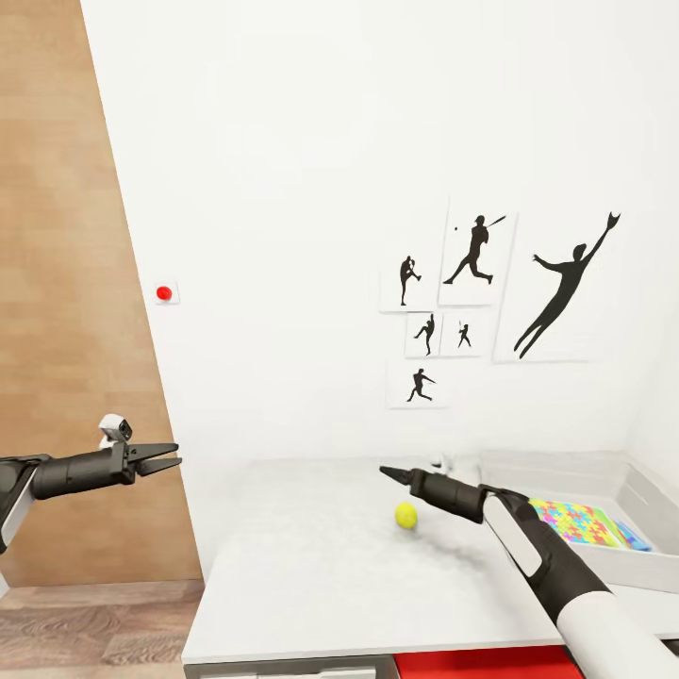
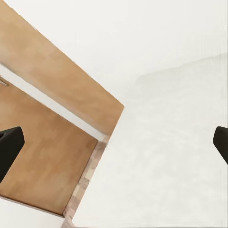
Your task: Put all the toys in the child's room - the three board games (two on the bed and one on the table), the two jigsaw puzzles on the table, and the tennis ball on the table - inside the toy box on the table in the child's room.
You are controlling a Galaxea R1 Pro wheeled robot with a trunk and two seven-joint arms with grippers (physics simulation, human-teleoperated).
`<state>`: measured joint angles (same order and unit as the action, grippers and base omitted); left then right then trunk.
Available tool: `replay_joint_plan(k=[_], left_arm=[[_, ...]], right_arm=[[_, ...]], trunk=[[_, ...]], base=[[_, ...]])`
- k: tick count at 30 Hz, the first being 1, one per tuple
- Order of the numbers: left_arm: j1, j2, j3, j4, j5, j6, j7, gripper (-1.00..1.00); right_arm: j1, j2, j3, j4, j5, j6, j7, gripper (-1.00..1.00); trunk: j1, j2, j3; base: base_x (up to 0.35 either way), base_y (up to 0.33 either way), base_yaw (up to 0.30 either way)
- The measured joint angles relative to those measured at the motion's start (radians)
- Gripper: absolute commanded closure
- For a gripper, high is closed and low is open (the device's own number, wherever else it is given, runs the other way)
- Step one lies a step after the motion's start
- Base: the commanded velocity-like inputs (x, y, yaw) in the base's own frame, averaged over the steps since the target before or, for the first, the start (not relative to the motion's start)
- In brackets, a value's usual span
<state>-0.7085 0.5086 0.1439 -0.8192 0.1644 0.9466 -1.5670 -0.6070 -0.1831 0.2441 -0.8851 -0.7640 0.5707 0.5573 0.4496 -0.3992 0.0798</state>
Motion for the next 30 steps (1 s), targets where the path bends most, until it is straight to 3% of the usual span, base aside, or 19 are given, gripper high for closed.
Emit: replay_joint_plan(k=[6,9,13,16,20,24,30], left_arm=[[0.000,-0.001,-0.001,0.000,0.000,0.000,0.000,-1.00],[0.000,-0.001,-0.001,0.000,0.000,0.000,0.000,-1.00],[0.000,-0.001,0.000,0.000,0.000,-0.001,0.000,-1.00],[0.000,0.000,0.000,0.000,0.000,-0.001,0.000,-1.00],[0.000,0.000,0.001,0.000,0.000,-0.001,0.000,-1.00],[0.000,0.000,0.001,0.000,0.000,-0.001,0.000,-1.00],[0.000,0.000,0.001,0.000,0.000,-0.001,0.000,-1.00]], right_arm=[[-0.034,0.046,-0.006,-0.001,-0.013,0.064,-0.255,-1.00],[-0.106,0.063,-0.008,0.001,-0.020,0.150,-0.380,-1.00],[-0.227,0.123,-0.017,0.018,-0.020,0.226,-0.543,-1.00],[-0.297,0.150,-0.037,0.056,-0.006,0.275,-0.658,-1.00],[-0.350,0.168,-0.053,0.085,-0.006,0.317,-0.819,-1.00],[-0.362,0.172,-0.057,0.092,-0.006,0.327,-0.886,-1.00],[-0.365,0.171,-0.062,0.100,-0.006,0.329,-0.904,-1.00]], trunk=[[0.000,0.000,0.000],[0.000,0.000,0.000],[0.000,0.000,0.000],[0.000,0.000,0.000],[0.000,0.000,0.000],[0.000,0.000,0.000],[0.000,0.000,0.000]], base=[[0.000,0.000,0.000],[0.000,0.000,0.000],[0.000,0.000,0.000],[0.000,0.000,0.000],[0.000,0.000,0.000],[0.000,0.000,0.000],[0.000,0.000,0.000]])
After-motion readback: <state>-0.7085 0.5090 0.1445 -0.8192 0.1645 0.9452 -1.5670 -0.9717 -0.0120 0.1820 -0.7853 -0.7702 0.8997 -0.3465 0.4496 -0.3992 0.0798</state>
